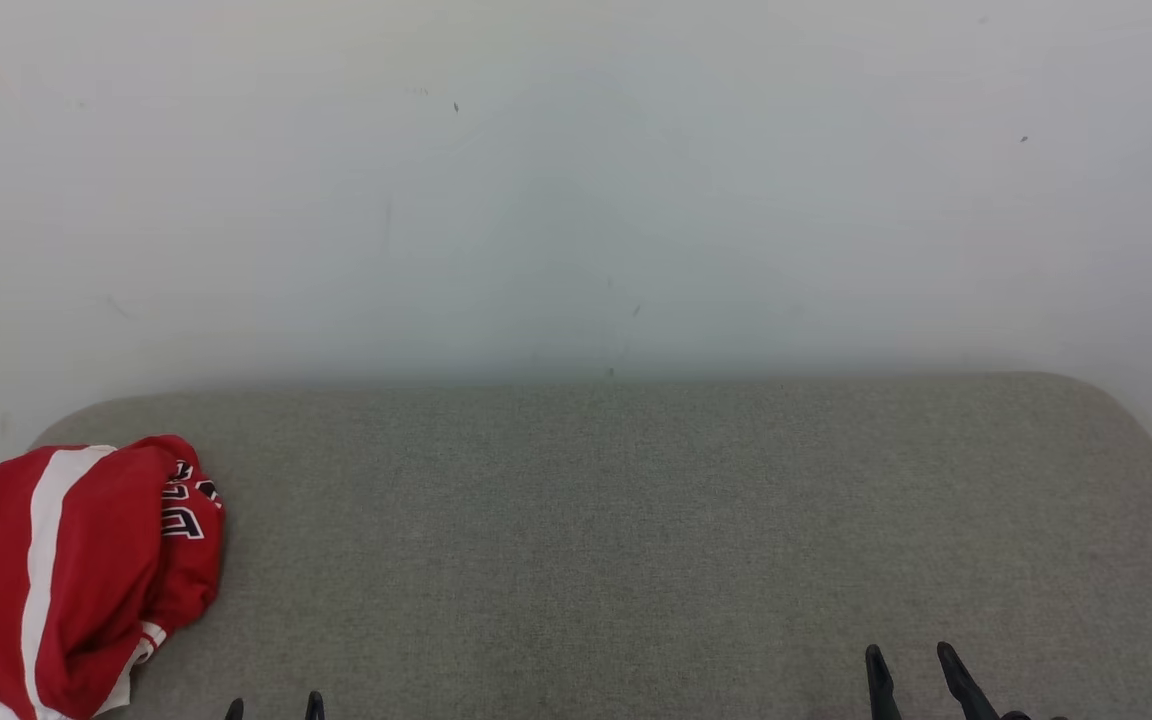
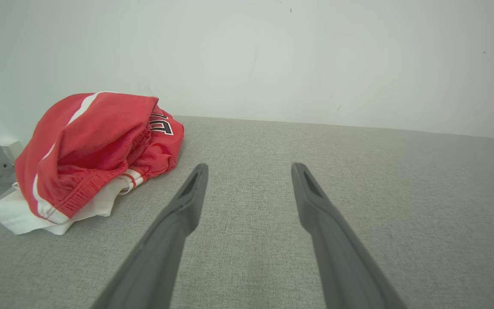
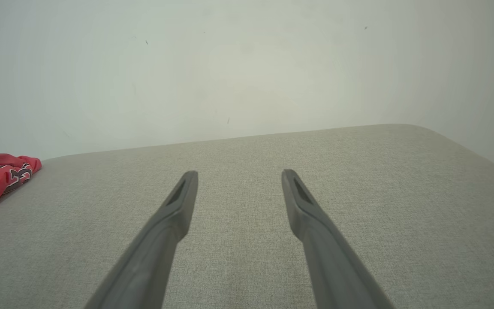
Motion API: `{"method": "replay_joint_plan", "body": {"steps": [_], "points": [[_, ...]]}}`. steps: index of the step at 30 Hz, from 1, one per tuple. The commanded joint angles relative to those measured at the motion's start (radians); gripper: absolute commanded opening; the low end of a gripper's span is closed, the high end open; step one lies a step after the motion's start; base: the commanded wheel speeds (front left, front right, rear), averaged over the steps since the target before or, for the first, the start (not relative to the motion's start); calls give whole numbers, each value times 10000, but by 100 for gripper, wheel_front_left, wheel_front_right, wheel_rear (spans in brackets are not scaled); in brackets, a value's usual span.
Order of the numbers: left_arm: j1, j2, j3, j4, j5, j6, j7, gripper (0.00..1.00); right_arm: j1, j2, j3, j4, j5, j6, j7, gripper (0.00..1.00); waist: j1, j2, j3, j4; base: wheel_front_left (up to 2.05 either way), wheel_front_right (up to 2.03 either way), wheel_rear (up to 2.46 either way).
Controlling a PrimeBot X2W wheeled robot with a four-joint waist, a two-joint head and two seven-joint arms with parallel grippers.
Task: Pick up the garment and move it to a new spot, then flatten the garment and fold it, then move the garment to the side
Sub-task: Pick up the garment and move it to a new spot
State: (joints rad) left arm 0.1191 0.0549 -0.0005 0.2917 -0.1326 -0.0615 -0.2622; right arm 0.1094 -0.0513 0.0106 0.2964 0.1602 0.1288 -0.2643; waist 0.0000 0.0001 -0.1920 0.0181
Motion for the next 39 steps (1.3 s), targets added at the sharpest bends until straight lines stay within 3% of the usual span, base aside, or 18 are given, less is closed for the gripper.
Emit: {"method": "replay_joint_plan", "body": {"steps": [1,9,24,39], "points": [[53,-25,28,15,17,-1,-22,100,108,21,10,-23,-63,36,-21,100,0,-1,-1,17,0,0,0],[4,-16,202,126,-2,-157,-20,100,222,18,154,-33,244,36,-21,100,0,-1,0,661,0,0,0],[-113,364,933,-297,262,-94,-20,100,-235,16,724,-127,1025,35,-19,100,0,-1,449,3795,0,0,0],[280,75,2028,-1442,66,244,-20,100,-1768,13,1898,478,1051,35,-19,100,0,-1,1386,4635,0,0,0]]}}
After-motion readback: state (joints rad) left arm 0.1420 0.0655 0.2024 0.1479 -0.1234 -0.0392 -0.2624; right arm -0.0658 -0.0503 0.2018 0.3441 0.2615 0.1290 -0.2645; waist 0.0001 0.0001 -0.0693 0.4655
